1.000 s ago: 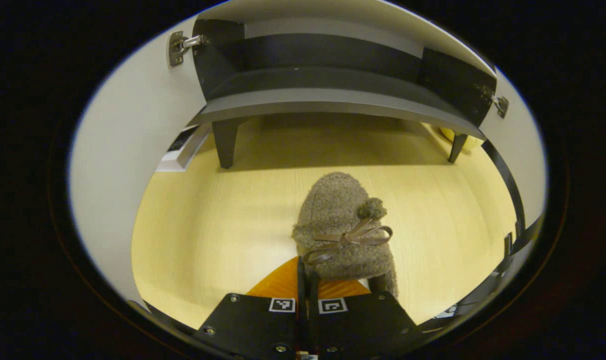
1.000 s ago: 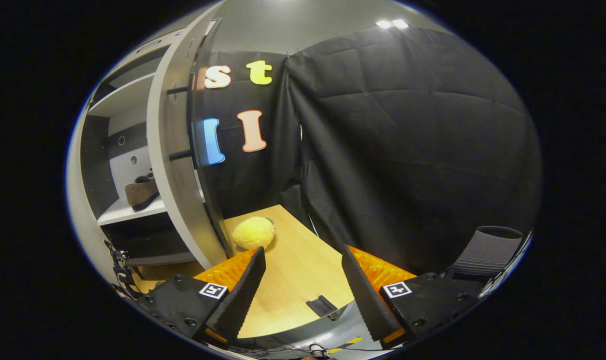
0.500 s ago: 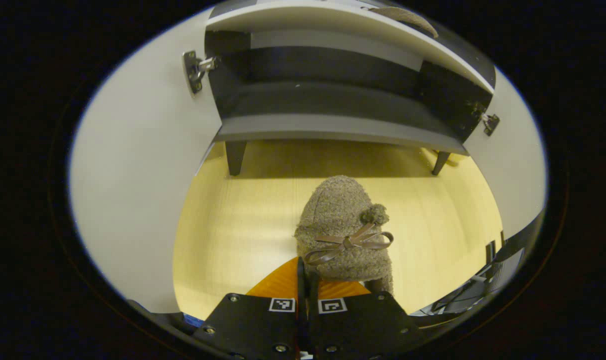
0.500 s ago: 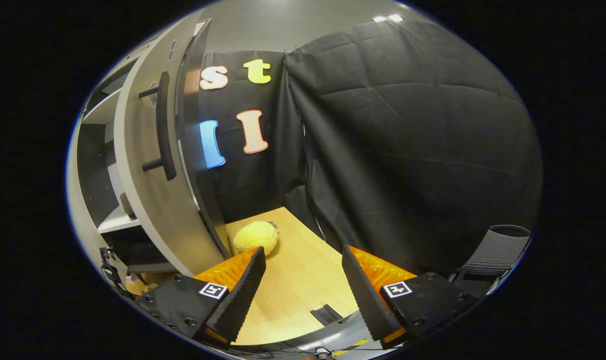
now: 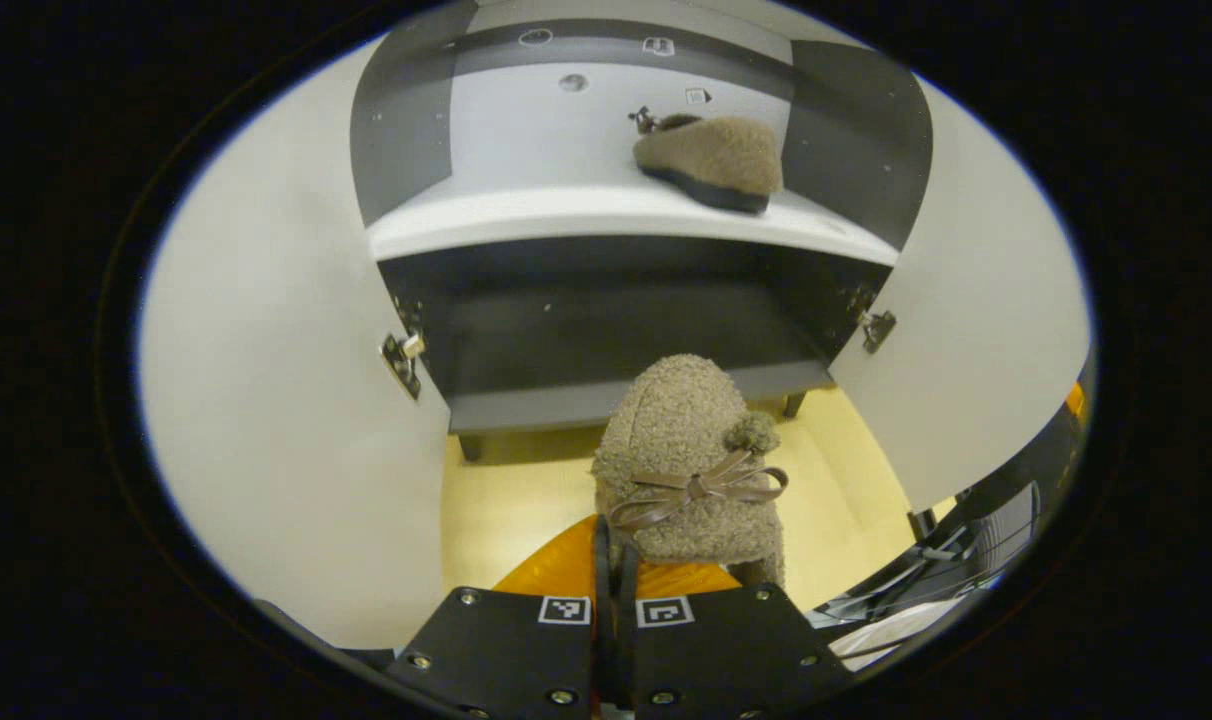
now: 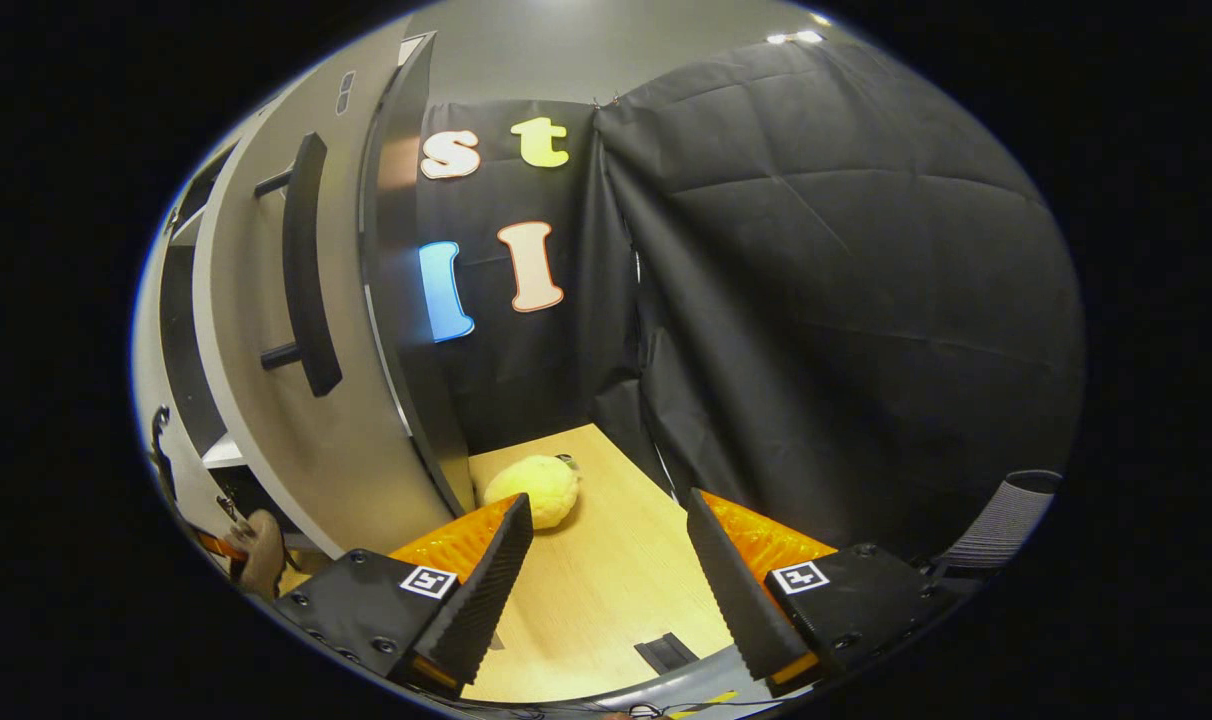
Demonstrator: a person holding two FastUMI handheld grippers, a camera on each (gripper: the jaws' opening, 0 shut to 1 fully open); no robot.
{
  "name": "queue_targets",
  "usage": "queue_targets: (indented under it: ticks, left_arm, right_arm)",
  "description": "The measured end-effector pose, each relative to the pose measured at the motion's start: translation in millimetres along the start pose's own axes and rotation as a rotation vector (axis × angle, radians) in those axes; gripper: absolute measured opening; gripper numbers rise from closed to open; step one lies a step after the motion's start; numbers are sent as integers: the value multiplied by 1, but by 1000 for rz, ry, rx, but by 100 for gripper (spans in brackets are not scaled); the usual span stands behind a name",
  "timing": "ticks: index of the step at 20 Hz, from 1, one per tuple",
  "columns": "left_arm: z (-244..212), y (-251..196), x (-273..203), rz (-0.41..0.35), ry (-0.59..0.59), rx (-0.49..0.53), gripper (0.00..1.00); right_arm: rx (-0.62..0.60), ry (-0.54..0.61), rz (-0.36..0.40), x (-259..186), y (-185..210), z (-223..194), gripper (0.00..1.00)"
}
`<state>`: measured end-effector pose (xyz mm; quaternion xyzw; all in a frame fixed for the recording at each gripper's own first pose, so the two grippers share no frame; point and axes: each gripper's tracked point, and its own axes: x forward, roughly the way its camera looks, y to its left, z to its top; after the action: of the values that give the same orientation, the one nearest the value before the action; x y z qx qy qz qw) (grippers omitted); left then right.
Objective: Grab one shoe with the right hand and put it into the shoe cabinet, grab the other shoe with the left hand and put it into the shoe cabinet; then close the right door with the right hand and the left door with the left hand.
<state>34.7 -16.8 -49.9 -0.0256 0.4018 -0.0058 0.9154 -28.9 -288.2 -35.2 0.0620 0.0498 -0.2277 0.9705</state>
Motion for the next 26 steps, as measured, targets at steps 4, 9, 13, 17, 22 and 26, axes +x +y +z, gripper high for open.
queue_targets:
  ticks: [4,9,13,17,22,26]
  left_arm:
    - [56,9,-17,-11,-46,8,2]
    - [136,21,-23,0,-146,-18,2]
    - [193,39,-17,50,-215,-23,2]
    - [245,61,4,120,-266,-6,2]
    - [302,73,23,162,-337,38,1]
    - [332,81,46,227,-361,98,1]
  right_arm:
    - [-13,-3,-9,2,-5,-2,98]
    - [-15,-27,-72,-4,-29,0,98]
    - [0,-45,-118,-10,-45,1,98]
    - [23,-52,-140,-18,-49,2,98]
    - [19,-53,-179,-37,-56,-2,98]
    - [26,-52,-217,-52,-65,-6,92]
